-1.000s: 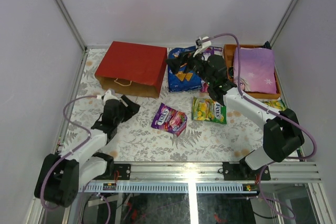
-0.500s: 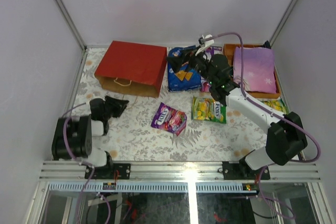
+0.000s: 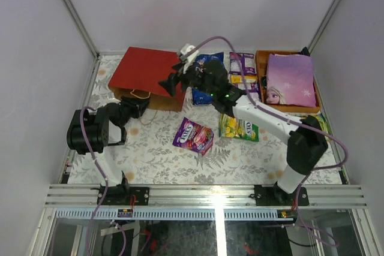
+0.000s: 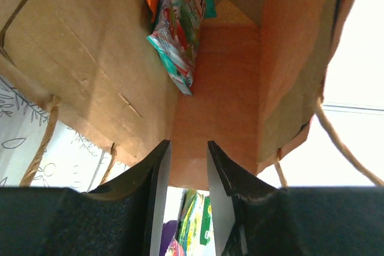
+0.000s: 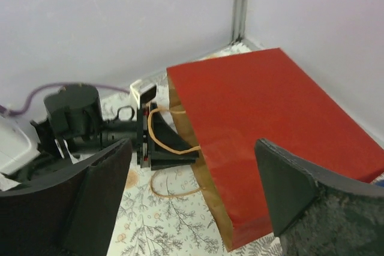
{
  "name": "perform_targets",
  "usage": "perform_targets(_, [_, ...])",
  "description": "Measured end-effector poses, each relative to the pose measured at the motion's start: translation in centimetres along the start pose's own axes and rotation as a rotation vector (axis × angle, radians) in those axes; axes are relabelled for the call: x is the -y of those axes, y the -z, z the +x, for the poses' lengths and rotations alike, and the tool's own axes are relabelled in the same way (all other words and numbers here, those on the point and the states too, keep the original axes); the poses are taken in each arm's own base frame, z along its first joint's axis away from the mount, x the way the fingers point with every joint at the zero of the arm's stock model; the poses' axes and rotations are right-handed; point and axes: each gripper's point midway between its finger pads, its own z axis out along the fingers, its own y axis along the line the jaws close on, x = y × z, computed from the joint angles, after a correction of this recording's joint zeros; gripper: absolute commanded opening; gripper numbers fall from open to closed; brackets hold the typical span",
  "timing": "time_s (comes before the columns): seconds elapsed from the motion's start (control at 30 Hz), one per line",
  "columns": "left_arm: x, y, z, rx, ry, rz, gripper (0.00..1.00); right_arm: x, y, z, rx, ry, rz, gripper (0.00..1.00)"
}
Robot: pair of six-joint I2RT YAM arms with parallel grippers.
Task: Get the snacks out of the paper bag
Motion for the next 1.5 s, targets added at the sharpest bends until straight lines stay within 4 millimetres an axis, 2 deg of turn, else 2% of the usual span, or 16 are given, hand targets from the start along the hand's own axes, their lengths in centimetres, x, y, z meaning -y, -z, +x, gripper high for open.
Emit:
perform_targets(0.07, [0.3, -0.1, -0.1, 0.003, 0.002, 0.008, 0.29, -1.1, -1.8, 1.6, -0.042, 0.033, -0.036, 0.83])
perform_targets(0.23, [0.3, -0.1, -0.2, 0.005, 0.009, 0.010, 0.29, -3.1, -6.7, 7.1, -0.187, 0.120, -0.114, 0.78])
perform_targets(0.4, [-0.3, -0.2, -0.1, 0.004, 0.021, 0.000, 0.29, -5.1, -9.4, 10.8, -0.277, 0.153, -0.189, 0.71])
perform_targets(0.47, [-0.6, -0.3, -0.1, 0.003, 0.029, -0.006, 0.29, -5.7, -10.0, 11.6, -0.297, 0.155, -0.214, 0.69])
perform_targets(0.93, [-1.5, -0.1, -1.5, 0.036, 0.064, -0.011, 0.28, -7.2, -13.7, 13.9, -0.326, 0.152, -0.283, 0.58])
perform_targets(1.03, [-1.5, -0.1, -1.7, 0.039, 0.064, -0.011, 0.28, -7.4, -13.9, 15.2, -0.350, 0.146, -0.291, 0.43])
perform_targets(1.1, [-1.5, 0.0, -1.7, 0.040, 0.064, -0.010, 0.28, -7.4, -13.8, 16.1, -0.372, 0.140, -0.292, 0.20])
perform_targets(1.13, [-1.5, -0.1, -1.7, 0.040, 0.065, -0.010, 0.28, -7.4, -13.8, 16.4, -0.380, 0.141, -0.292, 0.05])
perform_targets(1.17, [-1.6, -0.1, -1.7, 0.040, 0.065, -0.011, 0.28, -7.4, -13.7, 16.6, -0.387, 0.142, -0.293, 0.00])
perform_targets(1.37, [-1.3, -0.3, -2.0, 0.044, 0.064, -0.002, 0.29, -7.0, -13.6, 16.7, -0.401, 0.136, -0.263, 0.00])
perform_targets(1.5, [-0.2, -1.2, -2.2, 0.054, 0.055, 0.022, 0.34, -6.9, -13.6, 15.4, -0.382, 0.141, -0.247, 0.00])
